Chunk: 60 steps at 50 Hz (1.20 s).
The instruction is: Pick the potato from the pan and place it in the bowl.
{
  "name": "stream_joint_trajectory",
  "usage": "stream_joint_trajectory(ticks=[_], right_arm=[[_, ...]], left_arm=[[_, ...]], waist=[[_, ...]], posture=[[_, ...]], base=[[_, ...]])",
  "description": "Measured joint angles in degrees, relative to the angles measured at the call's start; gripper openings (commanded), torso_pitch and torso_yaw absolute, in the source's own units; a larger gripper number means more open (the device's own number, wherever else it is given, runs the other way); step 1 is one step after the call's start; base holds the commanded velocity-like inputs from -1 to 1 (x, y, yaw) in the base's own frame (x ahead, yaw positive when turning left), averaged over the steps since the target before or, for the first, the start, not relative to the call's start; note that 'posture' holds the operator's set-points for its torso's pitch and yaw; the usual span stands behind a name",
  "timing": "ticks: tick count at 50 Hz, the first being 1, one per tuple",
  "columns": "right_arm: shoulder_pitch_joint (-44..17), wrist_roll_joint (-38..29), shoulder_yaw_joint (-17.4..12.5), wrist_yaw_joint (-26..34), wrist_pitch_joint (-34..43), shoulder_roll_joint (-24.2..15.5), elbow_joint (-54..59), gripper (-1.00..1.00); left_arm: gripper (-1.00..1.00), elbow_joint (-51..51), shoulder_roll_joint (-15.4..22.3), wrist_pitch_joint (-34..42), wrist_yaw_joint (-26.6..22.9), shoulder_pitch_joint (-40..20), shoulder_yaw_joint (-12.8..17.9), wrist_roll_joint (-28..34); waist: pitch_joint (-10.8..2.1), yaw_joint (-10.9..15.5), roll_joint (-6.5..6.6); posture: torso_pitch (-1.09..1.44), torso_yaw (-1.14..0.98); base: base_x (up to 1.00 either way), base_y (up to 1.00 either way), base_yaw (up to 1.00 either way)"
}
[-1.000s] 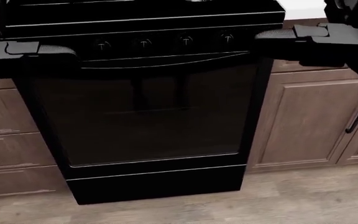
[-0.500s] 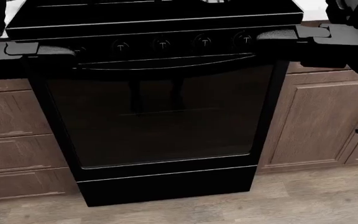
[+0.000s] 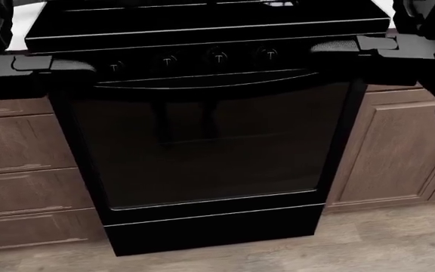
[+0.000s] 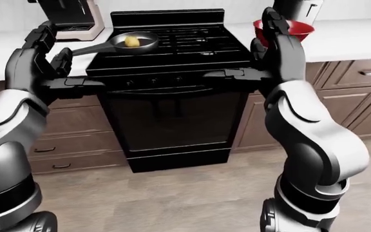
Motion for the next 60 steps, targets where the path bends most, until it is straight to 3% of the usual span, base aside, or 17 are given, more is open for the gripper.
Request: stream_joint_trajectory(ticks=[4,7,12,19,22,24,27,29,32,34,37,41,45,48,50,54,60], right_arm=[[-1.0,0.4,-0.3,-0.1,0.3,-0.1,-1.2,1.00],[-1.2,0.7,-0.3,-0.3,0.3,-0.3,-1.5,1.00],[-0.4,1.7,1.2,0.1,1.3,0.4,-0.9,1.00],[-0.8,0.8,0.8,0.6,-0.7,0.0,-0.8,1.00],[-1.3,1.0,0.4,0.4,-0.2,-0.1,-1.0,1.00],[-0.6,0.8,-0.1,0.2,-0.2,-0.2,-0.8,1.00],[0.0,0.4,-0.3,-0.1,0.4,-0.2,-0.1,1.00],[-0.5,0.4,-0.1,-0.1,0.4,-0.3,-0.2,1.00],[-0.9,0.6,-0.2,0.1,-0.2,-0.4,-0.9,1.00],[-1.1,0.6,-0.1,0.2,-0.6,-0.4,-0.9,1.00],[-0.4,1.1,1.1,0.4,0.2,0.4,-0.6,1.00],[-1.0,1.7,0.6,0.2,1.4,0.1,-0.8,1.00],[-1.5,1.6,0.3,-0.1,0.6,-0.1,-1.8,1.00],[-1.2,1.6,0.7,0.0,0.2,0.0,-1.6,1.00],[-0.8,1.5,0.2,-0.1,0.3,-0.3,-1.3,1.00],[-0.4,0.9,-0.3,-0.7,1.3,-0.3,-0.5,1.00],[-1.3,1.2,-0.2,-0.5,0.6,-0.5,-1.4,1.00]], left_arm=[[1.00,-1.7,0.4,0.4,0.3,-0.8,0.8,0.0],[1.00,-2.4,0.5,0.2,0.5,-1.1,0.9,-0.1],[1.00,-1.2,0.7,1.0,1.1,0.0,1.9,0.5],[1.00,-1.3,0.7,0.3,0.8,-0.7,1.4,0.5],[1.00,-1.4,0.7,0.0,0.7,-0.9,1.5,0.6],[1.00,-1.4,0.1,0.1,0.6,-0.4,0.7,0.4],[1.00,-1.0,-0.1,0.7,0.3,-0.3,-0.1,0.0],[1.00,-0.9,0.1,0.8,0.2,-0.7,0.1,-0.1],[1.00,-1.6,0.3,0.3,0.3,-1.0,0.7,0.2],[1.00,-1.9,0.5,0.2,0.4,-1.2,0.9,0.3],[1.00,-1.1,0.6,0.1,0.7,-0.1,1.8,0.8],[1.00,-0.7,0.5,0.5,0.8,-0.2,1.4,1.0],[1.00,-1.6,0.6,0.1,0.5,-0.4,1.4,0.8],[1.00,-1.7,0.8,0.1,0.6,-0.7,1.7,0.8],[1.00,-1.8,0.2,0.1,0.6,-0.5,1.2,0.7],[1.00,-0.9,-0.1,0.7,0.0,-0.1,-0.1,0.1],[1.00,-1.6,0.3,0.1,0.2,-0.9,0.8,0.4]], waist=[[0.45,-0.1,2.81],[-0.09,-0.4,6.24],[0.32,0.8,5.52],[0.24,0.8,1.42],[-0.10,1.0,-0.98],[0.36,0.4,0.54],[0.24,0.1,0.60],[0.22,0.2,1.60],[0.53,-0.1,4.02],[-0.03,-0.2,6.20],[0.48,0.6,5.68],[0.11,0.7,4.42],[0.09,1.0,1.96],[-0.20,1.4,-0.94],[0.24,0.5,0.12],[0.28,0.2,0.69],[0.46,-0.2,4.99]], posture=[[0.00,0.00],[0.00,0.00],[0.00,0.00],[0.00,0.00],[0.00,0.00],[0.00,0.00],[0.00,0.00],[0.00,0.00],[0.00,0.00],[0.00,0.00],[0.00,0.00],[0.00,0.00],[0.00,0.00],[0.00,0.00],[0.00,0.00],[0.00,0.00],[0.00,0.00]], base=[[0.12,0.18,0.00],[0.11,0.17,0.00],[0.12,0.13,0.00],[0.12,0.13,0.00],[0.12,0.13,0.00],[0.12,0.09,0.00],[0.14,0.07,0.00],[0.14,0.07,0.00],[0.14,0.07,0.00],[0.14,0.06,0.00],[0.14,0.04,0.00],[0.15,0.00,0.00],[0.15,0.00,0.00],[0.15,0.00,0.00],[0.15,0.00,0.00],[0.15,0.00,0.00],[0.16,0.00,0.00]])
